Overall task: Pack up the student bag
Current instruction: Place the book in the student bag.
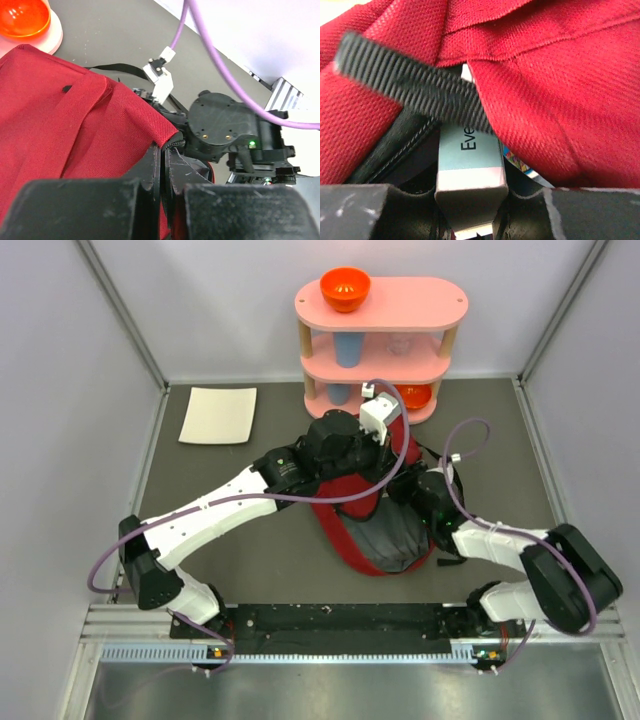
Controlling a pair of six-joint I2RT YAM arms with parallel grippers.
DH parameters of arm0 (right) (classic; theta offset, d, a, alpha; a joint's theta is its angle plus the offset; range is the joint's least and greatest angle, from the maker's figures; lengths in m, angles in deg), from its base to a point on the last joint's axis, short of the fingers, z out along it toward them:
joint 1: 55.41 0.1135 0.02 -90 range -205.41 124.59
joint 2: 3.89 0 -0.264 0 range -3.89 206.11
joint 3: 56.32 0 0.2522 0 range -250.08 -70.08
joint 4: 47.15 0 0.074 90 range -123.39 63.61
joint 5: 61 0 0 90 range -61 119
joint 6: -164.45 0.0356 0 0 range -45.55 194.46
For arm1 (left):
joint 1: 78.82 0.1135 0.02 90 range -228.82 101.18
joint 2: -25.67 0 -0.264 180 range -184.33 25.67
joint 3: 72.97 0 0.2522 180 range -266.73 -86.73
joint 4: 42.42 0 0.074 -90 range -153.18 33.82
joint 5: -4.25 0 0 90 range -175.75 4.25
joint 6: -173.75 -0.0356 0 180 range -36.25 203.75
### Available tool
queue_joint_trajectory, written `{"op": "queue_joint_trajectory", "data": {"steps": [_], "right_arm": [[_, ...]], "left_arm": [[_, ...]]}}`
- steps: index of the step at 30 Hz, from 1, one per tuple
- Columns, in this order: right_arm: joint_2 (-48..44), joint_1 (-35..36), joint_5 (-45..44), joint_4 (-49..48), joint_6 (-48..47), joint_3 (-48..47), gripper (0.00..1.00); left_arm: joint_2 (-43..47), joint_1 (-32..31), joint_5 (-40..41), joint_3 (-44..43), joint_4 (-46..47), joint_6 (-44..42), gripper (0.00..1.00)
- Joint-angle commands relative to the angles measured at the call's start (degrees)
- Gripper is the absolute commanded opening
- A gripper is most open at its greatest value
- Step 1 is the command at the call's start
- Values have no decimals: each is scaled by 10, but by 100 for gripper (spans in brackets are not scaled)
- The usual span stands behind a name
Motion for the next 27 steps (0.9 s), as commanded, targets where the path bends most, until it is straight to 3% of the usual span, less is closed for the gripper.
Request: {"op": "queue_joint_trajectory", "data": {"steps": [1,2,3,7,10,11,12,14,15,18,25,27], "right_arm": [[56,7,-43,-117,-23,-51,0],[70,10,-43,-116,-19,-60,0],[91,13,-43,-120,-26,-68,10],[124,14,-79,-75,-27,-90,25],[133,6,-33,-99,-35,-70,33],[129,6,-24,-93,-44,-66,36],[123,6,-15,-73,-44,-64,47],[99,6,3,-43,-55,-52,53],[90,7,4,-33,-59,-45,63],[36,8,-4,2,-81,-18,73],[-59,7,-18,113,-101,-5,75],[-65,7,-12,115,-100,-1,68]], "left_arm": [[15,-3,-42,-27,65,9,0],[14,-3,-40,-26,65,10,0],[11,-3,-40,-26,67,10,0],[11,-3,-38,-28,60,10,0],[14,-2,-29,-23,60,6,0],[14,-2,-27,-23,59,5,0],[14,-2,-26,-22,57,3,0],[14,-2,-20,-21,58,0,0],[16,-1,-19,-20,57,0,0],[15,-1,-16,-18,57,0,0],[17,1,-15,-4,69,5,0],[18,1,-16,-3,71,4,0]]}}
